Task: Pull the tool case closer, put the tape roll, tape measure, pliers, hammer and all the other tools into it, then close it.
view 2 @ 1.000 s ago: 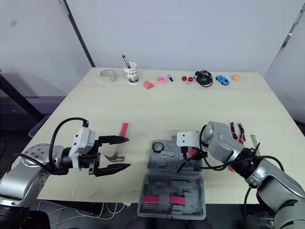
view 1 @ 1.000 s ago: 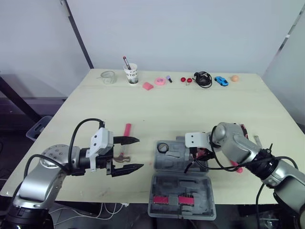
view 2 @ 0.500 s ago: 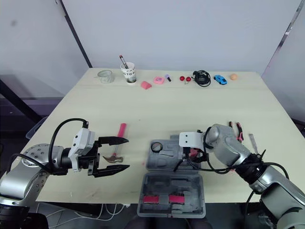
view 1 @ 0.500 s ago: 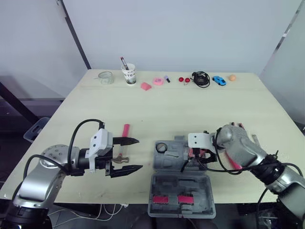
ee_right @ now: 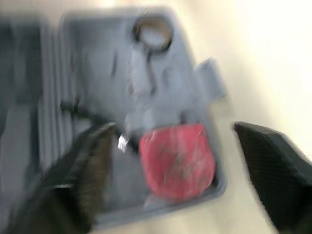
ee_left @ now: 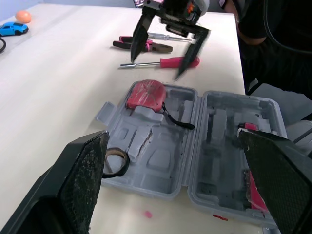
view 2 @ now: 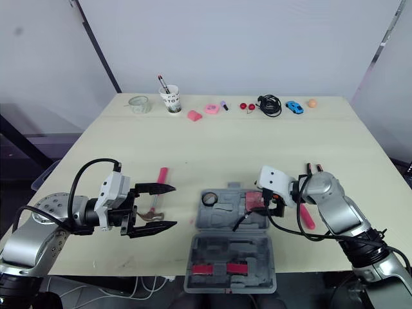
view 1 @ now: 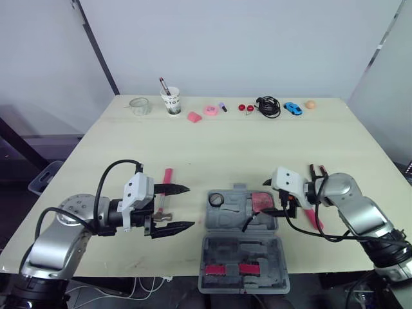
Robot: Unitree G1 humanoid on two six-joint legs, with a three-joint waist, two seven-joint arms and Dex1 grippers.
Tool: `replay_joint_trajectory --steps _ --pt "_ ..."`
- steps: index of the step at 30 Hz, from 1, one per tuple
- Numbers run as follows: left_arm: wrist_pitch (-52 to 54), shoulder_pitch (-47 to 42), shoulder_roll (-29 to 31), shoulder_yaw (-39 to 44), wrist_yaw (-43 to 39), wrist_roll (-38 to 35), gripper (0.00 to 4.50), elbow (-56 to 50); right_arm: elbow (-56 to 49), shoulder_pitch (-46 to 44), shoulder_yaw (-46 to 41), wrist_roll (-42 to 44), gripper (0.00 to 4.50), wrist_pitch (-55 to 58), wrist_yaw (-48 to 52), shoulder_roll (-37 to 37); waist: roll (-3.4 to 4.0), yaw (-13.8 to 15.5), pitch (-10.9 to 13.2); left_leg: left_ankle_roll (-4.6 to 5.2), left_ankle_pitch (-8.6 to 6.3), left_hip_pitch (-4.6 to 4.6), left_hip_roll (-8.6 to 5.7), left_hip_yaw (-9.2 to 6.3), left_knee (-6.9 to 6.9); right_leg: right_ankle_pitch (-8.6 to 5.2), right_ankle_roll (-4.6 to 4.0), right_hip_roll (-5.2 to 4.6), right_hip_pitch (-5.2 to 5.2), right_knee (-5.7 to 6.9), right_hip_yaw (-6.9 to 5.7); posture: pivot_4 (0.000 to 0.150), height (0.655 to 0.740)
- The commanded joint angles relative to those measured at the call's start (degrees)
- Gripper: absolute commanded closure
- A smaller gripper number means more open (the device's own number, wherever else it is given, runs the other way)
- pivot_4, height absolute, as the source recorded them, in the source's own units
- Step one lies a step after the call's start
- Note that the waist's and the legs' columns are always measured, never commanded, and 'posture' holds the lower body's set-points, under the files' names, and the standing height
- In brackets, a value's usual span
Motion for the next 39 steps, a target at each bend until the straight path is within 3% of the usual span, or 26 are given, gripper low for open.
replay_joint_trajectory --steps 1,3,19,31,39 --pt "-0.71 -0.77 -0.24 -0.44 0.02 0.01 0.0 -0.11 1.87 1.92 -3.81 5.19 2.24 -3.95 -1.69 3.39 -0.04 0.0 -0.02 0.0 0.0 0.01 0.0 0.02 -0.02 0.0 0.0 0.0 0.0 0.0 0.02 0.15 0.74" --pt "-0.69 -0.98 -0.22 -0.57 0.03 -0.04 0.0 0.02 3.75 2.62 -4.12 5.6 3.25 -5.58 -2.35 4.54 -0.02 -0.01 -0.01 0.0 0.0 0.02 0.0 0.06 -0.02 0.0 0.01 0.0 0.0 0.0 0.05 0.15 0.74" --pt "-0.67 -1.57 0.24 -0.53 0.2 0.1 0.0 0.22 30.56 2.21 -4.19 4.33 3.25 -26.67 -4.99 10.84 0.01 -0.05 0.02 0.0 0.0 0.11 0.01 0.17 -0.06 -0.05 -0.09 0.0 0.0 0.0 0.18 0.15 0.74" --pt "-0.36 -0.6 0.52 -0.36 0.37 0.04 0.0 -0.45 46.24 2.98 -2.61 0.32 3.25 -31.05 -8.6 13.57 -0.22 -0.16 -0.14 0.0 0.0 0.38 0.03 0.23 -0.06 -0.07 -0.13 0.0 0.16 0.03 0.28 0.15 0.74" --pt "-0.27 0.53 -0.42 -0.22 1.72 -0.11 0.0 -0.38 43.3 3.71 -2.98 0.69 3.25 -32.63 -9.87 14.17 -0.43 -0.14 -0.27 -0.01 -0.02 1.17 0.05 0.35 -0.17 -0.13 -0.21 -0.01 0.81 -0.02 0.4 0.15 0.74"
